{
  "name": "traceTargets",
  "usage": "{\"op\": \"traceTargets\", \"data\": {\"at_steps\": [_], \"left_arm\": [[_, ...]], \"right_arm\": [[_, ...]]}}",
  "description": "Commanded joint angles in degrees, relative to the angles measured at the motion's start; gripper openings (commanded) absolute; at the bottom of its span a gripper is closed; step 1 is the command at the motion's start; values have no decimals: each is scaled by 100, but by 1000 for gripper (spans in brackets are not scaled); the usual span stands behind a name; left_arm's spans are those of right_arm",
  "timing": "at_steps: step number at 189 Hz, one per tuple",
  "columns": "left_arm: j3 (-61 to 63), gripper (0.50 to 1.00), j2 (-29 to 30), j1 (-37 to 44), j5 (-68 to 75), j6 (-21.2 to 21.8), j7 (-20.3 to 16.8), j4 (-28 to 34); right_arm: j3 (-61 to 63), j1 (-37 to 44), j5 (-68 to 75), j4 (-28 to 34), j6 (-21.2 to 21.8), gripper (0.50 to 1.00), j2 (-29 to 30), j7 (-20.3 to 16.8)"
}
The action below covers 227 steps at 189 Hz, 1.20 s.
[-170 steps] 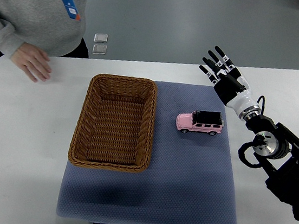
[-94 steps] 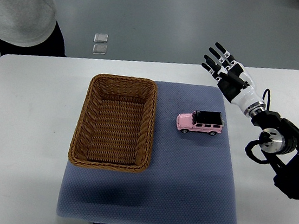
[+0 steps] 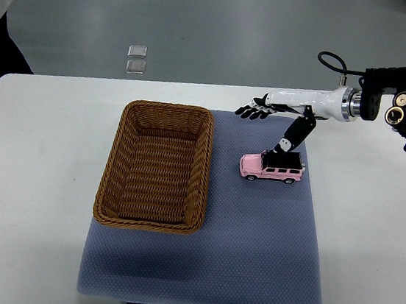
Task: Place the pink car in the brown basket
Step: 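Lower the right hand and close its fingers around the pink car, then lift the held pink car toward the wicker basket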
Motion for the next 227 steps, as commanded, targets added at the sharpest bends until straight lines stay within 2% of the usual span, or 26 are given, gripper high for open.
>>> {"op": "traceTargets", "data": {"at_steps": [1,23,43,60,123,139,153,164,178,199,212,219,227], "left_arm": [[1,1000,0,0,-5,0,0,-5],[1,1000,0,0,-5,0,0,-5],[1,1000,0,0,-5,0,0,-5],[1,1000,0,0,-5,0,0,4],[1,1000,0,0,-5,0,0,4],[1,1000,0,0,-5,0,0,4],[-8,1000,0,0,-5,0,0,4],[-8,1000,0,0,-5,0,0,4],[-8,1000,0,0,-5,0,0,4],[-8,1000,0,0,-5,0,0,4],[-16,1000,0,0,-5,0,0,22],[-16,1000,0,0,-5,0,0,31],[-16,1000,0,0,-5,0,0,39]], "right_arm": [[-487,253,-74,-31,-162,913,125,-114],[-689,157,-127,-268,-654,913,353,-263],[-750,-54,-127,-303,-856,913,371,-483],[-715,-283,-127,-303,-1032,913,362,-510],[-662,-696,-127,-391,-1243,907,397,-519],[-662,-749,-127,-444,-1340,887,468,-519],[-671,-793,-136,-479,-1392,854,476,-519],[-671,-837,-136,-505,-1471,797,520,-519],[-689,-881,-144,-523,-1639,774,573,-510],[-733,-916,-153,-523,-1770,625,599,-510],[-733,-889,-188,-523,-1779,560,582,-510],[-733,-872,-197,-523,-1779,505,547,-510],[-733,-845,-197,-523,-1779,500,503,-510]]}}
